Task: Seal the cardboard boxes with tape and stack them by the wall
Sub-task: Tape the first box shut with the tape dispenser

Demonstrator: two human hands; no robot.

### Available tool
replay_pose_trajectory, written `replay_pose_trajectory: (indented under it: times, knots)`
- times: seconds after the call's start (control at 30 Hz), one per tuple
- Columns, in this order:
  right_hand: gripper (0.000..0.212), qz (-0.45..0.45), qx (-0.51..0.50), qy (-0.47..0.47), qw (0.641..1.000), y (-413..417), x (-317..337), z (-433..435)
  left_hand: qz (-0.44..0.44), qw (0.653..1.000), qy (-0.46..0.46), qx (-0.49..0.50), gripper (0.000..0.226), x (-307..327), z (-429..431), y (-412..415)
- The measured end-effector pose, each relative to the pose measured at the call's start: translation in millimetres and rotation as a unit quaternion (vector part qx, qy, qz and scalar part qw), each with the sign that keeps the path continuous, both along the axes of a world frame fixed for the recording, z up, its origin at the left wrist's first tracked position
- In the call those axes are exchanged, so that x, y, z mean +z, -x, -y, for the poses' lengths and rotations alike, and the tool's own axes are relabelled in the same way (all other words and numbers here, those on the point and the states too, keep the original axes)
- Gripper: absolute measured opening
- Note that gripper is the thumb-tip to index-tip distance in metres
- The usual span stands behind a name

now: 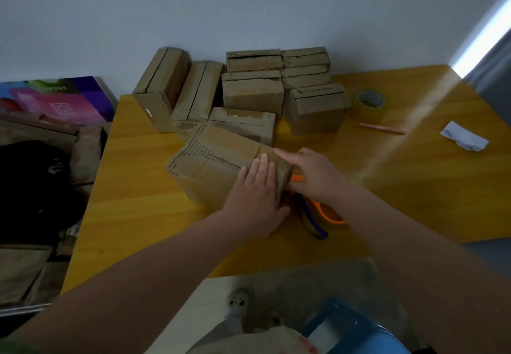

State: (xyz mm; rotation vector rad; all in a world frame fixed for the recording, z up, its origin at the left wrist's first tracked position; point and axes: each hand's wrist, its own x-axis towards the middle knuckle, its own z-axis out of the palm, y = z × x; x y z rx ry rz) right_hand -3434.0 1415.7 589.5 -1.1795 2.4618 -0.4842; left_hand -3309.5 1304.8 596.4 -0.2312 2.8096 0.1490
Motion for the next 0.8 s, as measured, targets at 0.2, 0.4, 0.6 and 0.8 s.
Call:
replay_pose_trajectory:
  times: [0.2, 0.4, 0.6, 0.8]
  knots:
    - [0.071, 0.084, -0.136, -0.049, 0.986, -10.6, -15.4, -16.7, -0.010, 1.000, -0.021, -0.017, 0.065, 1.4, -0.5, -20.1]
    - [0.045, -0.005, -0.163, -0.228, 0.960, -32.0, -48.9, -24.9, -0.010, 1.000, -0.012, -0.009, 0.079, 0.3, 3.3, -46.2]
    - [0.057, -0.025, -0.166, -0.221, 0.961, -41.3, -53.9, -25.2, -0.089, 0.995, 0.019, 0.051, 0.062, -4.3, 1.9, -46.2]
    - [0.064, 0.050, -0.223, -0.096, 0.969, -28.7, -21.6, -28.2, -0.077, 0.996, 0.031, 0.013, 0.064, -7.9, 12.6, -59.4]
